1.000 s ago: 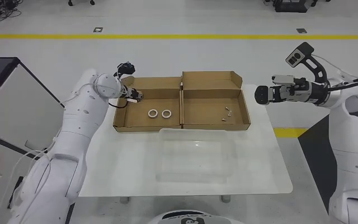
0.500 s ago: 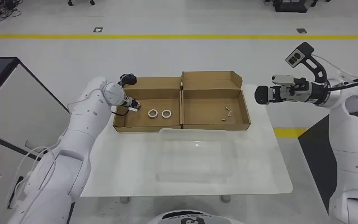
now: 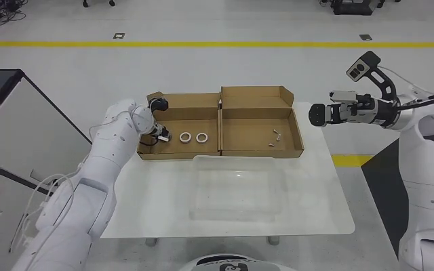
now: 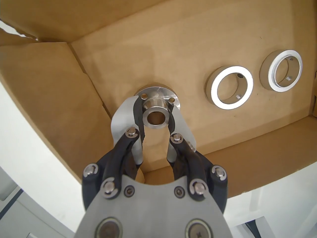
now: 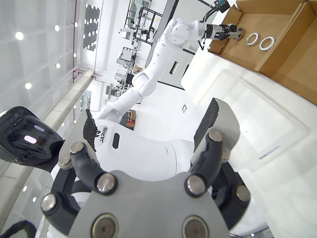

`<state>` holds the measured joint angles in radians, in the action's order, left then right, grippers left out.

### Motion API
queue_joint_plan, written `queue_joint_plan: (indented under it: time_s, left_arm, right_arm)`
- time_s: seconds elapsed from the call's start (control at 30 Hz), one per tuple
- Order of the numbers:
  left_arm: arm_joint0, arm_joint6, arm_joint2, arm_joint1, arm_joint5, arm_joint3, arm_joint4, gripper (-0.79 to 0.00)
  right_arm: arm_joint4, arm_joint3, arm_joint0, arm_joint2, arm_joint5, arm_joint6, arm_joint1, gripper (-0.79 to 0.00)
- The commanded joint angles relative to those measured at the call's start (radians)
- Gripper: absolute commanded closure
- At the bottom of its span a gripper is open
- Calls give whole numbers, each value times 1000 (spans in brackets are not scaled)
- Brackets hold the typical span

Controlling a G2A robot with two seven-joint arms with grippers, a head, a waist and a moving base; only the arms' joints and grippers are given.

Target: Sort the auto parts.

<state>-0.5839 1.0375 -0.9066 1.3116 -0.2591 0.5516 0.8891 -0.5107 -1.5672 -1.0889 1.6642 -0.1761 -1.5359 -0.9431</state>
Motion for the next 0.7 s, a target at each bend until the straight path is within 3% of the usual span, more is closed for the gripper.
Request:
queue_joint_plan:
  time_s: [0.0, 0.07, 0.13, 0.2, 0.27, 0.33, 0.53, 0.67]
  left_arm:
    - [4, -1, 5, 4, -1, -11, -2, 0]
    - [9, -4, 9, 8, -3, -22, -4, -46]
    - [13, -6, 12, 11, -5, -32, -10, -234]
    - [17, -8, 14, 14, -5, -42, -12, -477]
    - [20, -10, 16, 17, -7, -50, -15, -579]
    - [23, -12, 15, 19, -11, -59, -24, -785]
    - [46, -18, -7, 17, -16, -49, -64, -785]
    - [53, -10, -45, 6, -28, 23, -118, -785]
  right_arm:
    - [0, 0, 0, 0, 0, 0, 0, -785]
    - [0, 0, 0, 0, 0, 0, 0, -785]
    - [0, 0, 0, 0, 0, 0, 0, -785]
    - [0, 0, 0, 0, 0, 0, 0, -785]
    - [0, 0, 0, 0, 0, 0, 0, -785]
    - [0, 0, 0, 0, 0, 0, 0, -785]
    - [0, 0, 0, 0, 0, 0, 0, -785]
    - [0, 0, 0, 0, 0, 0, 0, -785]
